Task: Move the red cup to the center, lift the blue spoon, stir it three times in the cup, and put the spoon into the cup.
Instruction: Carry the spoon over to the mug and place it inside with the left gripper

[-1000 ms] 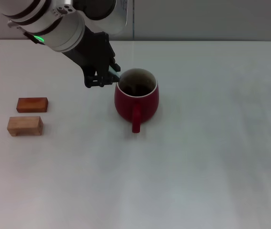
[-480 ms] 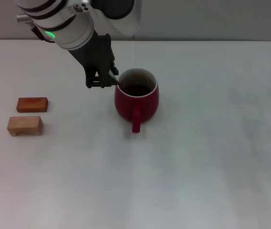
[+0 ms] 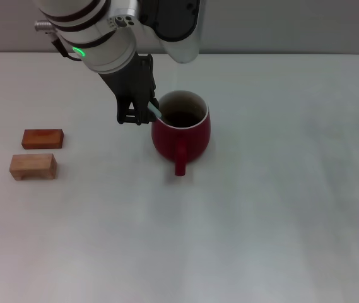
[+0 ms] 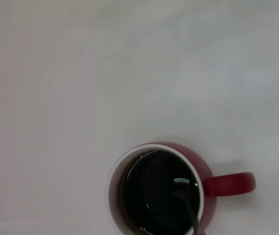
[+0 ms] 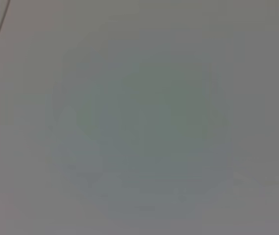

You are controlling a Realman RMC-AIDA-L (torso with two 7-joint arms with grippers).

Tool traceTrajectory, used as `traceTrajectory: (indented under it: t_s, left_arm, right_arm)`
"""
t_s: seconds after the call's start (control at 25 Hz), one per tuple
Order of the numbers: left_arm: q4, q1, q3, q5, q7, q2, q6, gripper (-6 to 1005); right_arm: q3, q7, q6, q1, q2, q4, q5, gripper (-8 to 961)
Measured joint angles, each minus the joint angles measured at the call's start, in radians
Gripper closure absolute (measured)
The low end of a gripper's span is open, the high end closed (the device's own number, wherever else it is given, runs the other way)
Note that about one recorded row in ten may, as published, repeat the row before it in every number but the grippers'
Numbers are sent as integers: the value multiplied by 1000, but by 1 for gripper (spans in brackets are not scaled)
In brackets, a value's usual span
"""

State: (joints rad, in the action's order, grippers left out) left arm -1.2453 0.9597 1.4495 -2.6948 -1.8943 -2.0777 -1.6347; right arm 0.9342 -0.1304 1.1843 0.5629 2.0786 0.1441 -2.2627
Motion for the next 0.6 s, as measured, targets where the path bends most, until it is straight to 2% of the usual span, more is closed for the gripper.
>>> traceTrajectory:
  t_s: [0.6]
  left_arm:
    - [17,46,39,102,3,-1,51,828]
  right_arm:
    - [-1,0,0,-3,0,1,0,948]
